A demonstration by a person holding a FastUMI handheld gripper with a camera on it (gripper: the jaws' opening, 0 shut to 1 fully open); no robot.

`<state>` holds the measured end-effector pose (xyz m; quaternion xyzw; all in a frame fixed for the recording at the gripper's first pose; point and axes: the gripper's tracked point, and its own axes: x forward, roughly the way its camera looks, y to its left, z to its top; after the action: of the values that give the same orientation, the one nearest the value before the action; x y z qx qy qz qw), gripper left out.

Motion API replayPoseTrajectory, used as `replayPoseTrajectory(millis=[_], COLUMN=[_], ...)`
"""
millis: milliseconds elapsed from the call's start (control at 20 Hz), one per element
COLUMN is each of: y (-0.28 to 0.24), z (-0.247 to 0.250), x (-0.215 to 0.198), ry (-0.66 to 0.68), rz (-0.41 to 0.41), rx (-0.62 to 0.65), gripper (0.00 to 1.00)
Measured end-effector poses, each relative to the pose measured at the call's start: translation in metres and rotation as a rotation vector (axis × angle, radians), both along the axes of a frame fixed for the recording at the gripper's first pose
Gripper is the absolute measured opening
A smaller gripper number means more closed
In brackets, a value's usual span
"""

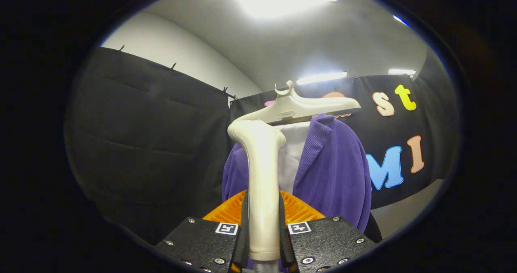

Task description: Iron the clothes twice with a garment steamer, once on the left side and once on the right side.

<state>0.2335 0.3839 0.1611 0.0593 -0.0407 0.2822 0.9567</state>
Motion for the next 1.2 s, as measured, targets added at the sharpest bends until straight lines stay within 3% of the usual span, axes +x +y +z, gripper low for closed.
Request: replayPoseTrajectory(millis=[450,1200], y=[0.021,-0.003], z=[-0.038,-0.131], x=[0.007,-0.049], ry=[0.031,0.133], rz=[0.016,0.066], rx=[-0.077,-0.188], gripper=[0.31,0.3])
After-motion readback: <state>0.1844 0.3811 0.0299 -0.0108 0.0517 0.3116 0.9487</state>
